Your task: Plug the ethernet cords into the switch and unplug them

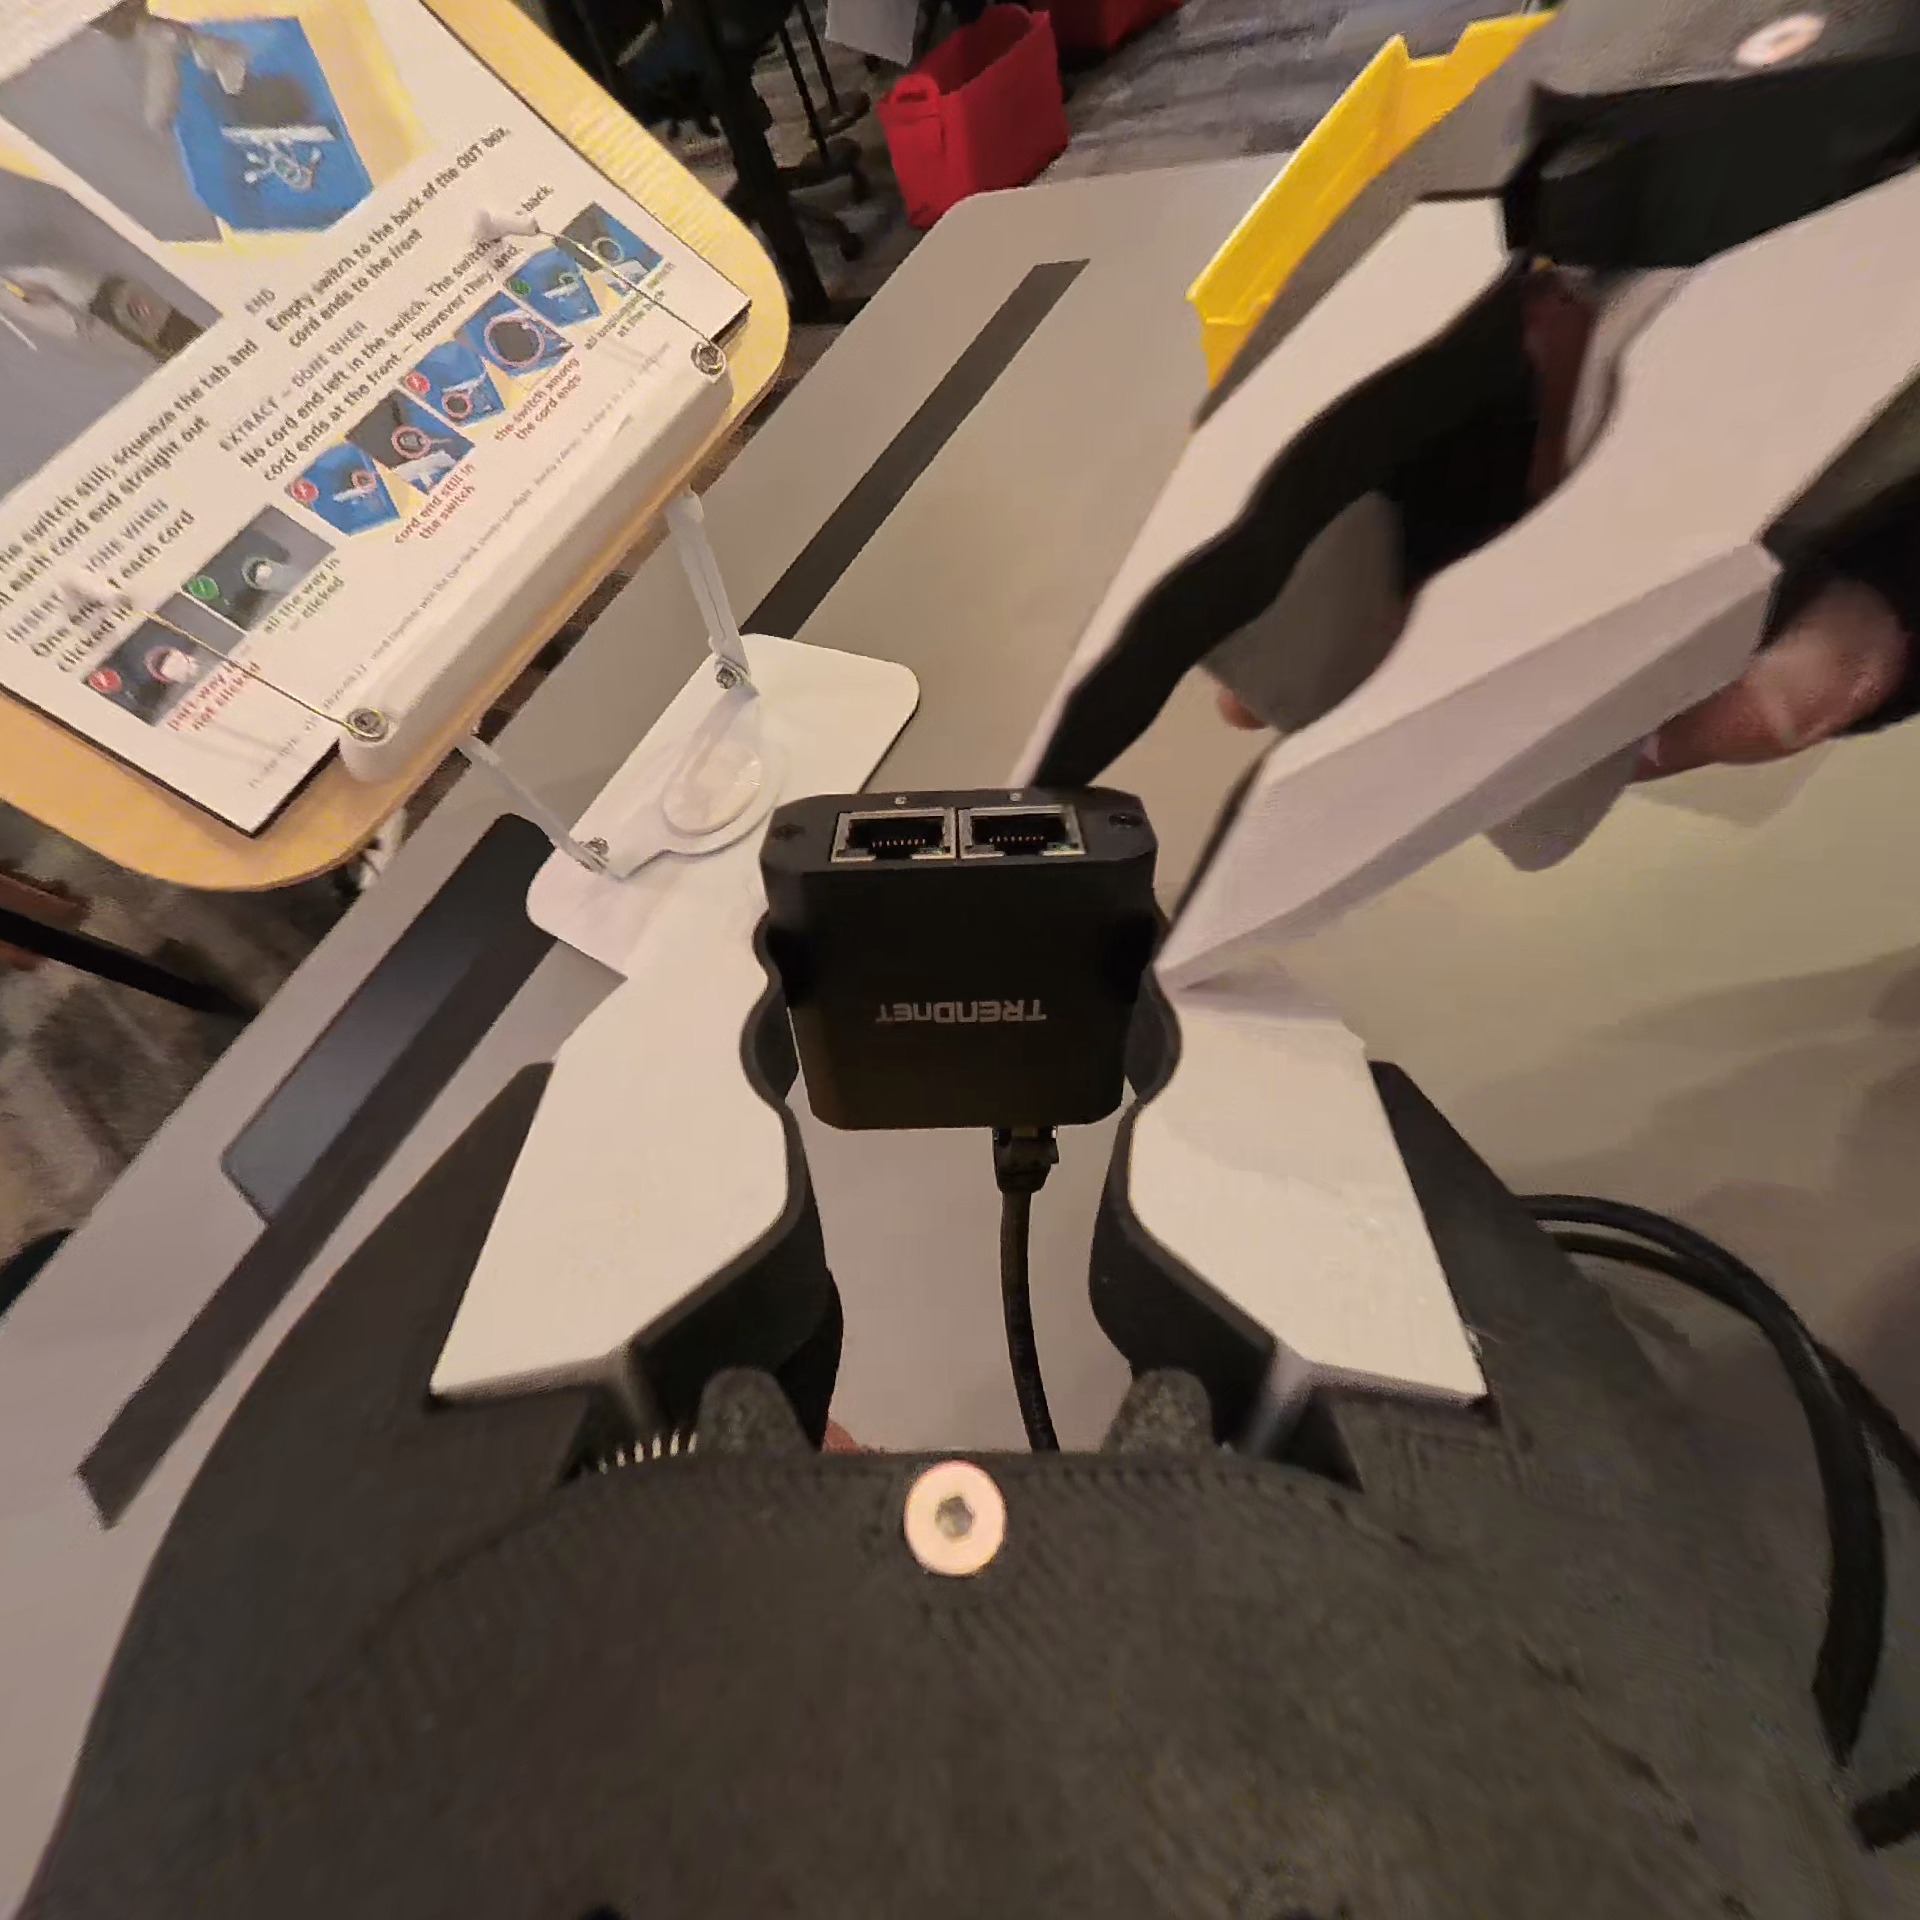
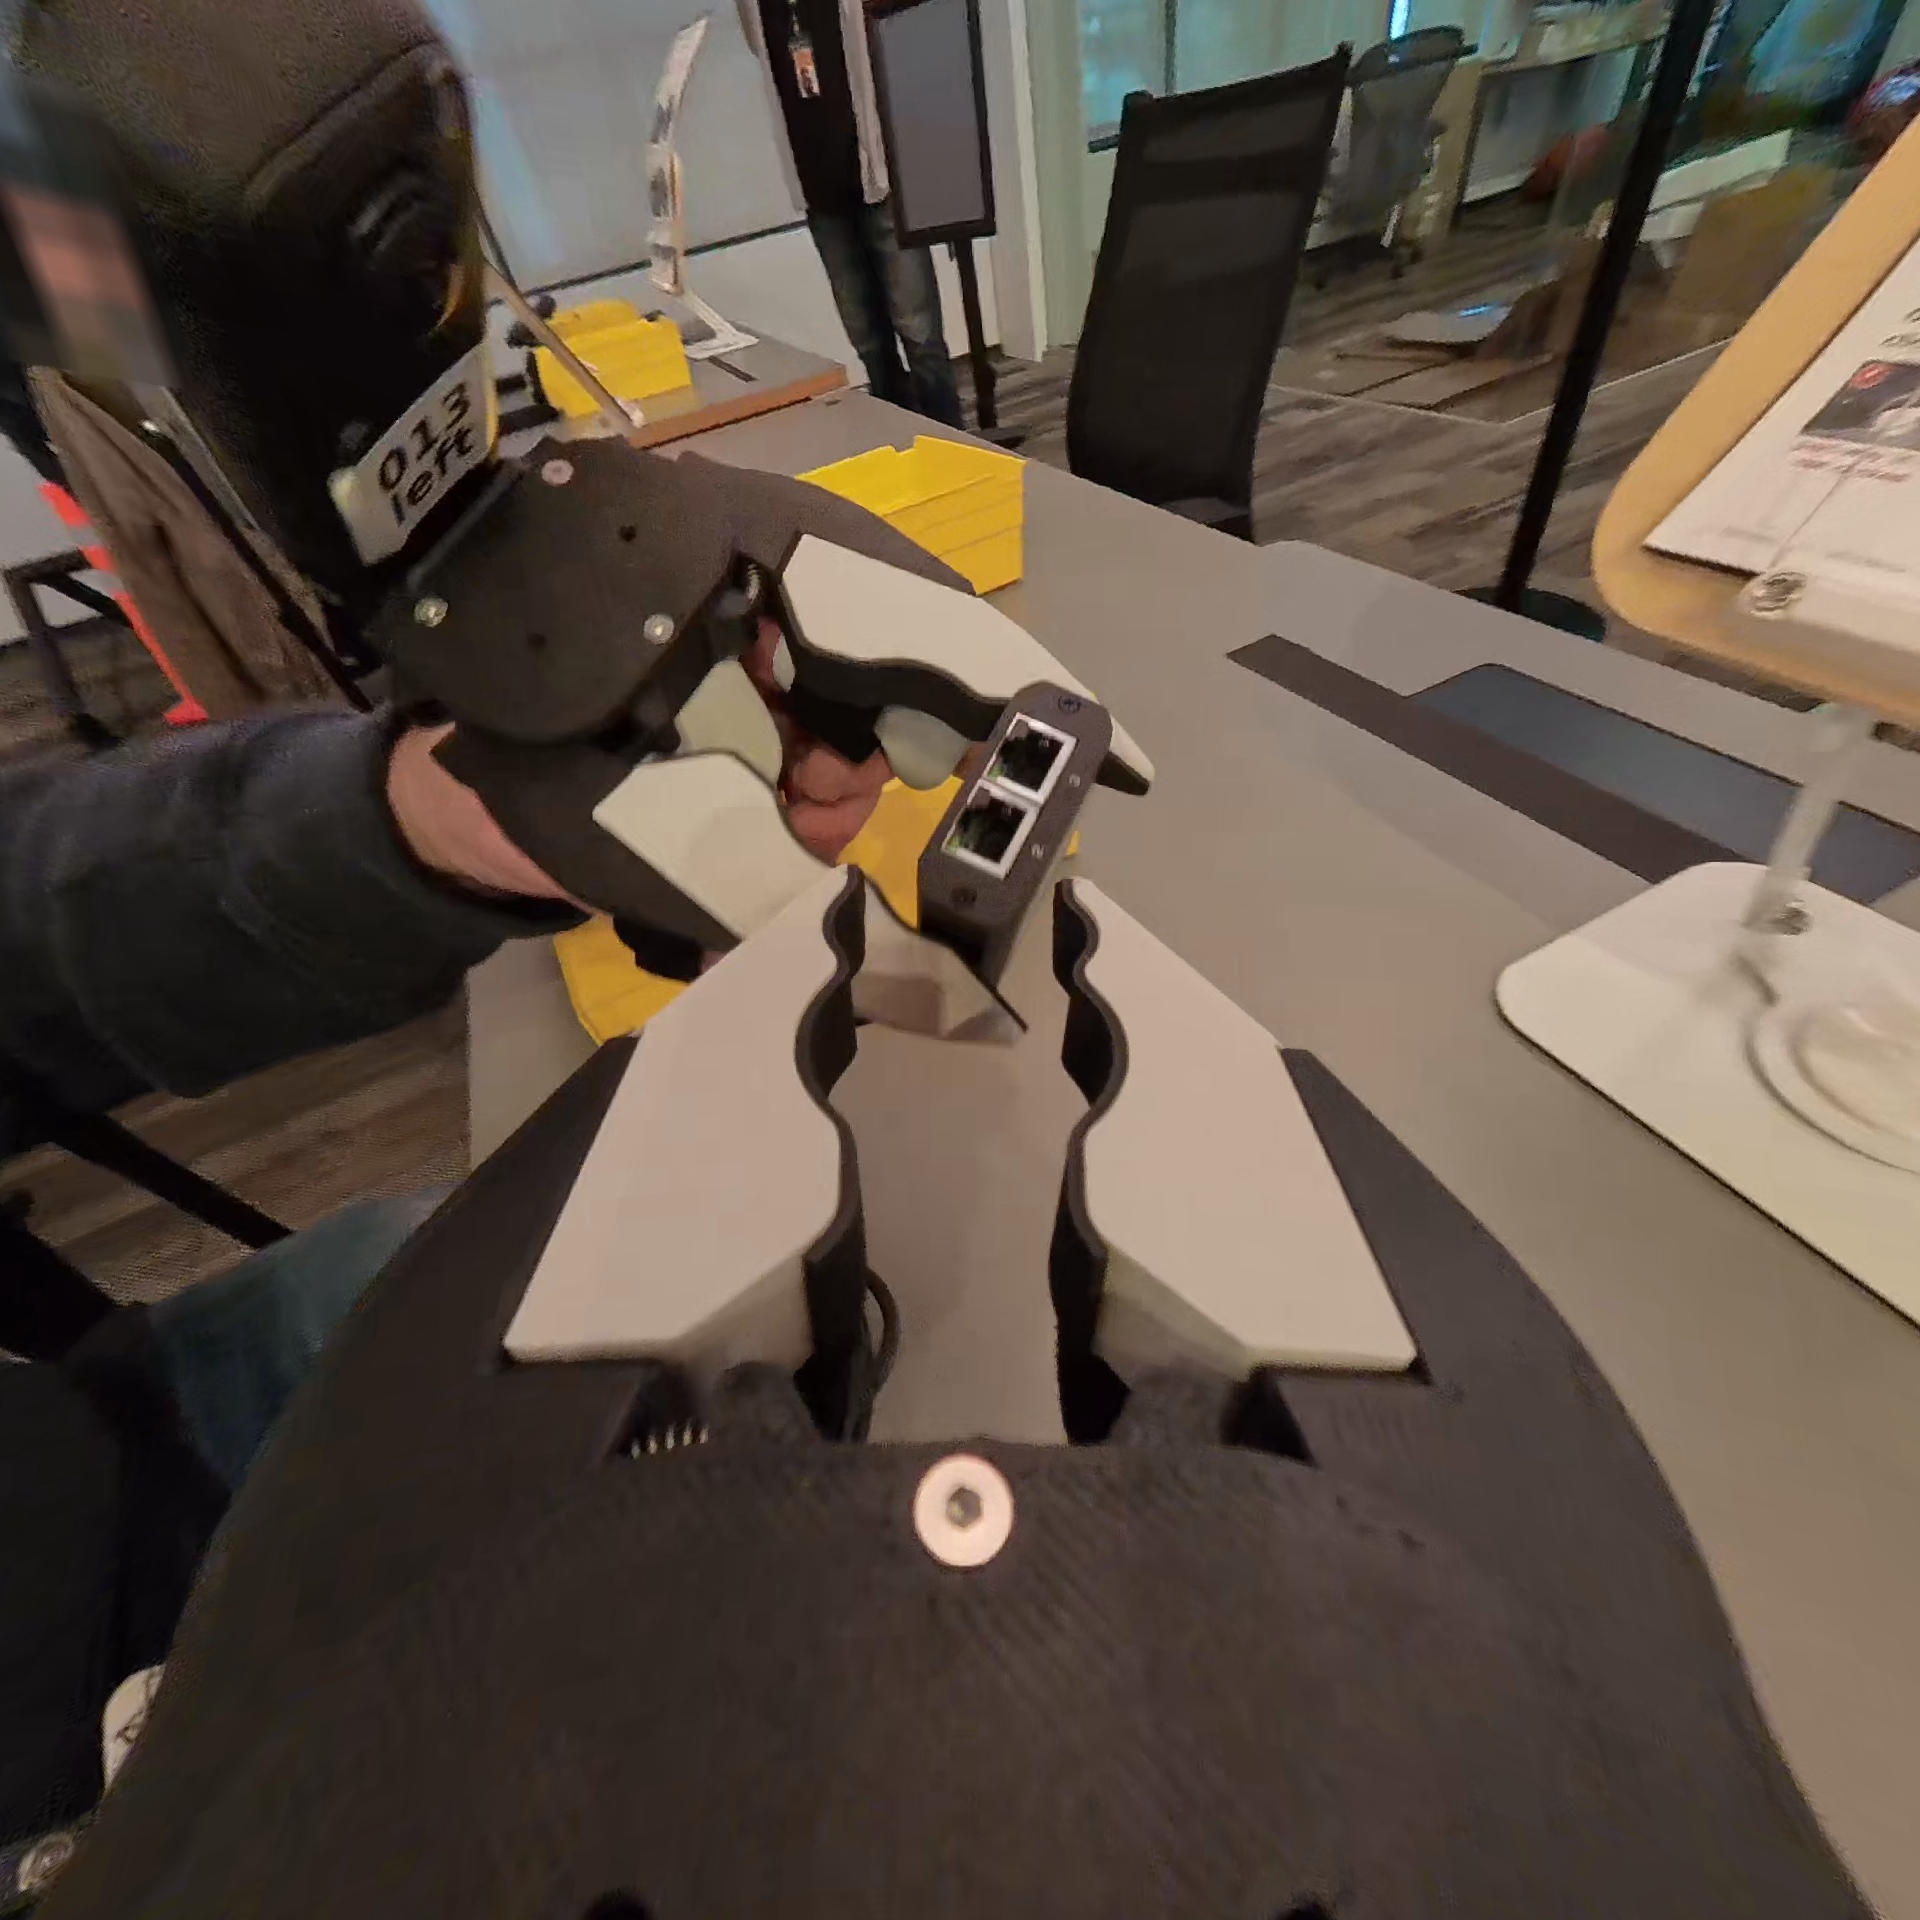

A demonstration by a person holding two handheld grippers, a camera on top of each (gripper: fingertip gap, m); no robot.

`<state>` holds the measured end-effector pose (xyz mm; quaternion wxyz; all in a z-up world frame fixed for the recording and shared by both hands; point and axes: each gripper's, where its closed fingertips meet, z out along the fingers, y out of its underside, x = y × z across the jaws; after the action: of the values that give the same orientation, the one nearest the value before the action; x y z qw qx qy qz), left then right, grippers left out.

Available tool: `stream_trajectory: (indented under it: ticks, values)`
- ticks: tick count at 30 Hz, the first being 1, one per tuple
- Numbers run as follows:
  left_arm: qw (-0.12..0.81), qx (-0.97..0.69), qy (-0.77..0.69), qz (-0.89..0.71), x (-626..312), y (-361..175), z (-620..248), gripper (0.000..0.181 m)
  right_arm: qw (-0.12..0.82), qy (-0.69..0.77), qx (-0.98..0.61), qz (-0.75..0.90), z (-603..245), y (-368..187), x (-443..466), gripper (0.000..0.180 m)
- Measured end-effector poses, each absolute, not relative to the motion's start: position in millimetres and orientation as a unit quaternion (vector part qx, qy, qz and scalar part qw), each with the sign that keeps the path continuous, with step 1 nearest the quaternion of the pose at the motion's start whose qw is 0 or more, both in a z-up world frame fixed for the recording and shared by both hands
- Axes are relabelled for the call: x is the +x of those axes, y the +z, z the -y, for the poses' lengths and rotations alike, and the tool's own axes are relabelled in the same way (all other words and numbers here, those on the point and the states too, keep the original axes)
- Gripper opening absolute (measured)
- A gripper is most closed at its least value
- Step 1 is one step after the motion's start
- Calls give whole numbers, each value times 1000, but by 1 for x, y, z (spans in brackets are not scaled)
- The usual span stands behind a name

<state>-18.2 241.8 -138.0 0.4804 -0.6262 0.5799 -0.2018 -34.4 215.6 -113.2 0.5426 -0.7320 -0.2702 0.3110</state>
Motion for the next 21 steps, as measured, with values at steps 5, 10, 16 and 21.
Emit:
stream_trajectory:
  ticks: [5, 10, 16, 21]
  values:
    - [500, -609, -184, -587, -17, -139, -240, 62, 526, 313, -741, 277, -224, -119, -39, 27]
    - [520, -591, -131, -603, -16, -144, -244, 62, 518, 283, -751, 296, -225, -128, -36, 25]
    - [511, -546, -147, -648, -23, -126, -228, 61, 513, 211, -744, 372, -222, -126, -23, 22]
    - [468, -508, -130, -711, -28, -108, -219, 61, 431, 178, -716, 520, -202, -132, -20, 22]
